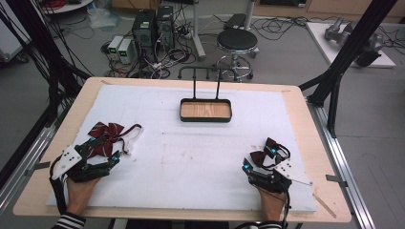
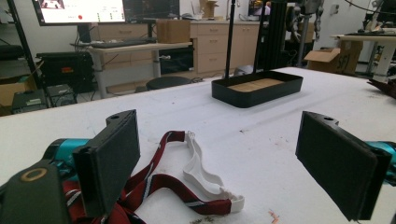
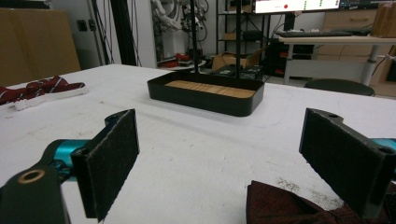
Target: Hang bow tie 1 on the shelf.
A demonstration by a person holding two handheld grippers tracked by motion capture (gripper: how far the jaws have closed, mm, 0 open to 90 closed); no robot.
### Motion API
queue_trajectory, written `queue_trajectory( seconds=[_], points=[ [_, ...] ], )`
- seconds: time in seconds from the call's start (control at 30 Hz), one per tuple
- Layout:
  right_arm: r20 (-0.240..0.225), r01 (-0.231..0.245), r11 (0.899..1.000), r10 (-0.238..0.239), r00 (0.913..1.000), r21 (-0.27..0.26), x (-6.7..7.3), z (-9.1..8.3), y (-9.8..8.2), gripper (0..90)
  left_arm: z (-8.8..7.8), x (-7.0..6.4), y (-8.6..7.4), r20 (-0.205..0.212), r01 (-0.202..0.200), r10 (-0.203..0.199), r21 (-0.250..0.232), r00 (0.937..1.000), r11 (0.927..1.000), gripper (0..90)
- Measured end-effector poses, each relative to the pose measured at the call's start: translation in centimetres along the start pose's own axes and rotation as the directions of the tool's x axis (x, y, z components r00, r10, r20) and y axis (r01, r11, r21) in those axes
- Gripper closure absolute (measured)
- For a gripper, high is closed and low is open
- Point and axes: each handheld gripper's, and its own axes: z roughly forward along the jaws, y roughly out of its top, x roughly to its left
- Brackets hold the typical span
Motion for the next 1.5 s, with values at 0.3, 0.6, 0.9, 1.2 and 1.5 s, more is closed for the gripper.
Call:
queue_trajectory(
  seconds=[0.3,0.6,0.9,1.2,1.5],
  points=[
    [-0.002,-0.013,1.0,0.013,0.9999,-0.006,-0.1,-0.1,0.0,11.2,0.0,0.1,0.0,0.001,0.003,-0.003,0.0,1.0,1.0,14.1],
    [0.001,-0.011,1.0,0.011,0.9999,-0.003,-0.1,0.0,0.0,11.2,-0.1,0.3,0.0,-0.006,0.031,-0.031,-0.005,0.9995,0.9995,14.0],
    [0.004,-0.011,1.0,0.011,0.9999,-0.004,-0.1,0.0,0.0,11.2,0.3,0.7,0.7,-0.046,0.031,-0.029,0.06,0.9985,0.9977,13.9],
    [0.003,-0.009,1.0,0.009,1.0,-0.003,-0.1,0.0,0.0,11.2,1.0,1.7,3.1,-0.086,0.007,0.011,0.2,0.9962,0.9797,14.1],
    [0.004,-0.009,1.0,0.009,0.9999,-0.004,-0.1,0.0,0.0,11.2,3.0,3.0,5.5,-0.071,0.045,-0.019,0.384,0.9973,0.922,14.3]
  ],
)
